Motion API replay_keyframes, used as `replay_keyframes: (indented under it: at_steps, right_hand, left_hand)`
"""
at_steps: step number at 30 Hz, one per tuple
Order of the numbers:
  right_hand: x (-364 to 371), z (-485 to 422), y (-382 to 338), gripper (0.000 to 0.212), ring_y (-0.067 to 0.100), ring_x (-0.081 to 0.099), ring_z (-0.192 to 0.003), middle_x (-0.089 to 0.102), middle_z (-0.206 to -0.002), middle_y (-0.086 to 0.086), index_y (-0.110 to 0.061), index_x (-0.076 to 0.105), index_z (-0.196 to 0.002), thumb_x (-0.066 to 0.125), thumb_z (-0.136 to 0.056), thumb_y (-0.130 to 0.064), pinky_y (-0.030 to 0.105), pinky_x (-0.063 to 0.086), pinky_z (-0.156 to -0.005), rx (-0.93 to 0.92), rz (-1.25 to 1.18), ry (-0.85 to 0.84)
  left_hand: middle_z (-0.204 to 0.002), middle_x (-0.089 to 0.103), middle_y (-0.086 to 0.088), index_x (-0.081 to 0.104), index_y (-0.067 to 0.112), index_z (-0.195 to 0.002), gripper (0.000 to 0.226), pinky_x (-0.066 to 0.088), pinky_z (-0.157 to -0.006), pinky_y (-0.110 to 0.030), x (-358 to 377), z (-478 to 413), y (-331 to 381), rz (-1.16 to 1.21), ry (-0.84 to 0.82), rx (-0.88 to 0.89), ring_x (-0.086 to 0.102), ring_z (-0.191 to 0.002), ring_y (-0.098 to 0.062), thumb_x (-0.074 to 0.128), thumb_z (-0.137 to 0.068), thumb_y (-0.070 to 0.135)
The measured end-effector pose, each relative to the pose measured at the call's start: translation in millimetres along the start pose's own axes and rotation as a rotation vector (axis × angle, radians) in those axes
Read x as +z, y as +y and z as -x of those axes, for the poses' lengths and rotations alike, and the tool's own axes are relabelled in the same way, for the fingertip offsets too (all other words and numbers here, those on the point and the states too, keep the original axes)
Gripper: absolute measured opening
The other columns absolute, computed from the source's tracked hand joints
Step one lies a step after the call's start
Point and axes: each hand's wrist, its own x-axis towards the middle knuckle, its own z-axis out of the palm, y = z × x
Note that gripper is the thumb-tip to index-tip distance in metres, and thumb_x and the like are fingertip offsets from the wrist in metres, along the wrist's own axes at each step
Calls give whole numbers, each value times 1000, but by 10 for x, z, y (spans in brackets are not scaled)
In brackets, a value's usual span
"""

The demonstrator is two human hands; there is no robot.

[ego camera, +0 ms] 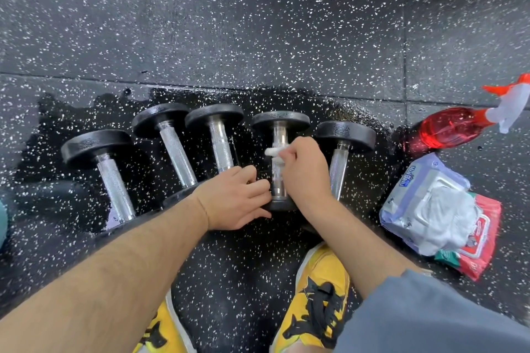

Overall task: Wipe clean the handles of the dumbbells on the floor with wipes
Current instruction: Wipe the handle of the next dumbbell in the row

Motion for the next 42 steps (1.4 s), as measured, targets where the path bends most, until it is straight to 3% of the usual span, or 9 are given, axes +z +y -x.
replay_keyframes:
  at_steps: [5, 10, 16, 19, 23, 27, 32, 37, 42]
  right_hand:
    - [-9, 13, 91, 17, 8, 55, -71, 61, -82, -9, -21, 60, -86, 52, -101, -21, 22, 40, -60, 264, -304, -60]
    - [89, -164, -24, 33, 10, 31, -56, 36, -64, -11, -23, 34, -64, 37, -94, -9, 24, 26, -53, 451, -450, -166]
    - [48, -128, 120, 30, 23, 39, -68, 45, -67, 9, -14, 38, -52, 38, -81, -6, 34, 36, -57, 420, -488, -262]
    - [-47, -145, 37, 31, 29, 58, -76, 72, -77, 14, -1, 71, -65, 49, -84, -10, 45, 50, -71, 474, -690, -324]
    - [-58, -176, 13, 33, 34, 66, -92, 72, -95, 18, 3, 68, -106, 43, -104, -18, 41, 54, -86, 624, -918, -289]
    - [38, -105, 113, 46, 32, 66, -81, 71, -90, 20, -1, 64, -88, 49, -96, -44, 60, 54, -90, 509, -646, -188]
    - [-35, 36, 11, 21, 5, 55, -72, 63, -81, -9, -16, 64, -83, 70, -91, -34, 20, 42, -62, 321, -363, -56]
    - [59, 60, -80, 30, 12, 53, -86, 44, -97, -5, -18, 63, -76, 74, -88, -43, 24, 44, -74, 81, -31, -34]
    - [52, 266, -16, 26, 17, 44, -95, 40, -102, -1, -17, 74, -101, 55, -102, -34, 27, 43, -78, -121, 208, -83]
  left_hand:
    - [-88, 49, 5, 63, 19, -95, 41, 43, -66, -32, -14, -7, -1, -18, -19, 8, 38, -78, -19, 39, -107, 50]
    - [-88, 48, 5, 60, 19, -94, 40, 42, -66, -31, -41, -22, -4, -19, -32, 11, 36, -79, -18, 39, -107, 50]
    - [-89, 50, 4, 61, 19, -96, 38, 46, -66, -34, -17, -21, -4, 6, -51, 10, 38, -77, -19, 43, -107, 50]
    - [-89, 50, 4, 61, 18, -97, 38, 47, -66, -34, -20, -24, -6, 9, -55, 10, 36, -77, -19, 43, -107, 50]
    - [-88, 49, 4, 60, 18, -96, 37, 46, -66, -34, -26, -13, -2, 2, -40, 18, 36, -78, -20, 44, -106, 50]
    - [-88, 49, 3, 60, 18, -96, 39, 46, -66, -35, -21, -31, -4, 3, -50, 15, 35, -77, -19, 42, -107, 50]
    - [-87, 49, 3, 62, 17, -96, 40, 46, -65, -34, -12, -14, -4, 2, -34, 14, 37, -77, -20, 42, -107, 50]
    - [-87, 50, 4, 65, 17, -95, 38, 44, -63, -33, -8, -27, -6, 4, -7, 6, 39, -77, -20, 47, -104, 49]
    - [-87, 51, 2, 65, 17, -94, 34, 42, -62, -34, 15, -25, -10, 19, -2, 0, 40, -75, -21, 55, -101, 48]
